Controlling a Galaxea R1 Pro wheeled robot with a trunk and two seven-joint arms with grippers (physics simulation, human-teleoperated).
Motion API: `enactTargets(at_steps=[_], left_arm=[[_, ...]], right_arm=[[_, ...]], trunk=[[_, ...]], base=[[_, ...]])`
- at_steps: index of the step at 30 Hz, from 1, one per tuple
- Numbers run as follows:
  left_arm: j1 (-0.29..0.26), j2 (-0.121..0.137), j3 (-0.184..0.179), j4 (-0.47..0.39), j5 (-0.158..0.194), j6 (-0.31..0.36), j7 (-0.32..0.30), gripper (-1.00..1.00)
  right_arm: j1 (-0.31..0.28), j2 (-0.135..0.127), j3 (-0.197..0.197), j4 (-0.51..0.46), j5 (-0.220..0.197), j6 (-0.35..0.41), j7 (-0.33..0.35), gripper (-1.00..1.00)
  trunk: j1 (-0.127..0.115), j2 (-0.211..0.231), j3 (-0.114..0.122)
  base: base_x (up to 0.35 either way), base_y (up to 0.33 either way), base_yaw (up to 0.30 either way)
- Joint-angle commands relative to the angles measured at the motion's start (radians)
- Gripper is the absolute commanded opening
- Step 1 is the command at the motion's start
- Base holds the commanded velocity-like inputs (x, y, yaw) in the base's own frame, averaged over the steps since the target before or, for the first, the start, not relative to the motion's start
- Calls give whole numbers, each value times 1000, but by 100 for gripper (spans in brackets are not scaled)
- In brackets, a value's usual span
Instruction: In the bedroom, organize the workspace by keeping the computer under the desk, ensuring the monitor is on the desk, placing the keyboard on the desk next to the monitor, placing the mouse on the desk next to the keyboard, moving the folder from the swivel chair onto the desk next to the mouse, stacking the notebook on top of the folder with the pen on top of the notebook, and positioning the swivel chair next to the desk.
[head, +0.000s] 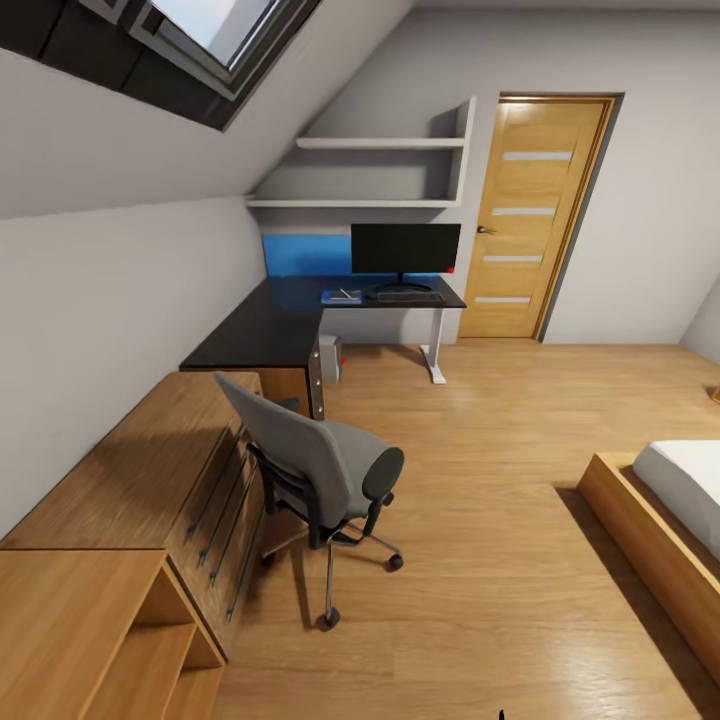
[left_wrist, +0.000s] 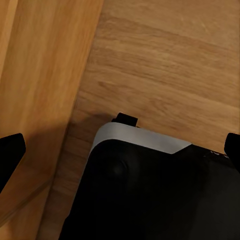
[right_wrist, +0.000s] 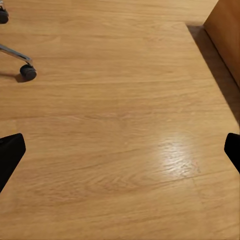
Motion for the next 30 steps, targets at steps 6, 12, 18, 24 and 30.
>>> enactTargets(at_steps=[6, 12, 18, 24, 30], left_arm=[[0, 2, -7, -1, 11, -3, 7, 100], [0, 3, -5, -1, 13, -4, 6, 100], [-1, 7, -4, -1, 15, -6, 5, 100], [-6, 9, -4, -1, 15, -8, 5, 100], [-7, 11, -3, -2, 15, -10, 5, 100]], right_arm=[[-1, 0, 9, 2, -4, -3, -5, 100], [-1, 0, 9, 2, -4, -4, -5, 100], [-1, 0, 9, 2, -4, -4, -5, 100], [-1, -2, 9, 2, -4, -4, -5, 100], [-1, -2, 8, 1, -4, -4, -6, 100]], trunk=[[23, -43, -20], [46, -85, -39], [69, -127, -57], [92, -169, -76], [115, -211, -95]], base=[[0, 0, 0], [0, 0, 0], [0, 0, 0], [0, 0, 0], [0, 0, 0]])
